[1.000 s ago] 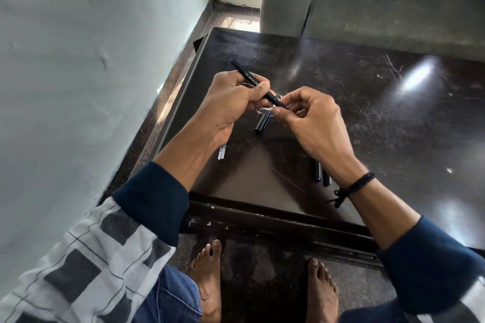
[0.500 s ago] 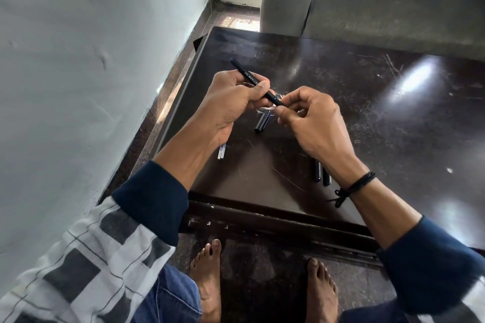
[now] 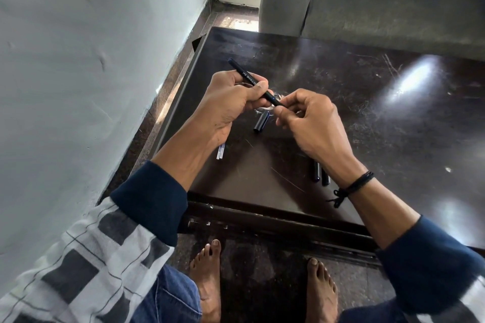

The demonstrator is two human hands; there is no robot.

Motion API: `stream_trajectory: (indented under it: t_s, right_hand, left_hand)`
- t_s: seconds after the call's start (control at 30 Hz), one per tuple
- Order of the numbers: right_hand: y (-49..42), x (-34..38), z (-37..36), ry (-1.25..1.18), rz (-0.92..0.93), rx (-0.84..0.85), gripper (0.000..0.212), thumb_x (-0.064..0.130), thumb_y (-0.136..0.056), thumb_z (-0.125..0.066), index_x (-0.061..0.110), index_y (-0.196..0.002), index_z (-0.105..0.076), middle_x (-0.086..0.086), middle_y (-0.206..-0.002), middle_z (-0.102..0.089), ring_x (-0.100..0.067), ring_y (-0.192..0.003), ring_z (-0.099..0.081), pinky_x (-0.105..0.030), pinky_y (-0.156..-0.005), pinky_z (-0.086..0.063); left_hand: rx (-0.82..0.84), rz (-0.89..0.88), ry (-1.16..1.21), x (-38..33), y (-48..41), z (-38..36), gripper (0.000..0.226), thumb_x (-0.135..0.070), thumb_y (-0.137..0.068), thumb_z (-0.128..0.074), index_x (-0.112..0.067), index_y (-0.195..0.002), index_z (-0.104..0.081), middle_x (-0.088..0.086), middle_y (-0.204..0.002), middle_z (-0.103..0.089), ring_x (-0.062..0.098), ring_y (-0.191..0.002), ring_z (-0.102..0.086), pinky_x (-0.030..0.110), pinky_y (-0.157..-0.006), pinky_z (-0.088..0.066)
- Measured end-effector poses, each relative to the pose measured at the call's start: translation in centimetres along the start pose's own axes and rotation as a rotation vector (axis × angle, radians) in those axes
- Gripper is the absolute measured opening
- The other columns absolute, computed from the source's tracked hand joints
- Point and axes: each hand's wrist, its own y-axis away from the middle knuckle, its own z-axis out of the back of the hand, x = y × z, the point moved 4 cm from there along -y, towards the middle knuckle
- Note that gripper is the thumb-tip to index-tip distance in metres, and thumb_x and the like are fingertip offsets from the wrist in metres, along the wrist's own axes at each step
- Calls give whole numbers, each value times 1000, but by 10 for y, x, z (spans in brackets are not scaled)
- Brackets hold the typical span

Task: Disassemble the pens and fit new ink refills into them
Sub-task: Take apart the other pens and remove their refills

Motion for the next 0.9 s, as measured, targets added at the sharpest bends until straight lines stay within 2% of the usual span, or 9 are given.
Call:
stream_trajectory:
  t_s: [0.07,0.13,0.23,0.3,0.37,0.43,0.53,0.73,0.9]
  right_hand:
    - [1,1,-1,2,3,17,9,31,-96,-70,27,-88,-70,14,-74,-74,-14,-71,-71,-33,-67,-54]
    - [0,1,-1,-13,13,20,8,34,-94,-72,28,-89,-70,11,-72,-74,-9,-68,-69,-32,-68,-55]
    - [0,0,1,4,28,-8,15,38,-86,-81,31,-91,-69,11,-72,-68,3,-60,-56,-18,-58,-45]
    - [0,-1,1,14,19,-21,15,35,-85,-83,30,-90,-69,11,-74,-68,4,-59,-55,-15,-58,-41]
    - [0,-1,1,8,3,-20,11,32,-87,-80,28,-88,-70,10,-74,-71,1,-63,-61,-20,-60,-47]
    - [-1,0,0,-2,-9,3,9,31,-91,-76,28,-86,-70,10,-72,-74,-7,-70,-69,-32,-69,-56]
    - [-1,1,-2,-3,-5,42,11,32,-94,-73,30,-84,-69,11,-73,-75,-13,-76,-72,-40,-79,-58]
    - [0,1,0,5,26,-9,10,35,-91,-76,31,-89,-67,7,-76,-72,-10,-72,-69,-28,-64,-52]
    - [-2,-1,0,-8,26,29,12,29,-92,-75,28,-83,-67,12,-71,-74,-11,-68,-71,-35,-70,-57]
  left_hand:
    - [0,2,3,0,-1,1,3,1,-93,-67,0,-93,-70,12,-80,-73,22,-73,-72,27,-77,-62]
    - [-2,6,8,0,-1,2,4,0,-93,-67,-1,-91,-71,11,-80,-74,21,-73,-72,26,-75,-62]
    - [-1,10,14,0,0,2,3,0,-92,-68,-1,-91,-71,10,-78,-73,21,-74,-73,26,-76,-62]
    - [2,11,11,0,-1,1,3,0,-92,-68,0,-92,-71,10,-79,-73,21,-74,-73,26,-76,-62]
    - [7,12,6,1,-1,0,3,0,-92,-68,1,-93,-71,10,-79,-73,20,-73,-73,26,-77,-62]
    - [7,14,6,2,-1,0,3,0,-92,-68,1,-93,-70,9,-78,-73,19,-72,-72,26,-76,-62]
    - [3,17,-1,2,-2,1,3,0,-92,-68,1,-93,-71,9,-78,-73,19,-73,-73,26,-76,-62]
    - [1,18,1,2,-2,1,3,0,-92,-68,0,-93,-71,11,-80,-74,20,-74,-73,27,-78,-62]
    - [9,17,-2,2,0,-1,9,1,-93,-67,6,-99,-69,10,-81,-73,20,-74,-73,29,-80,-62]
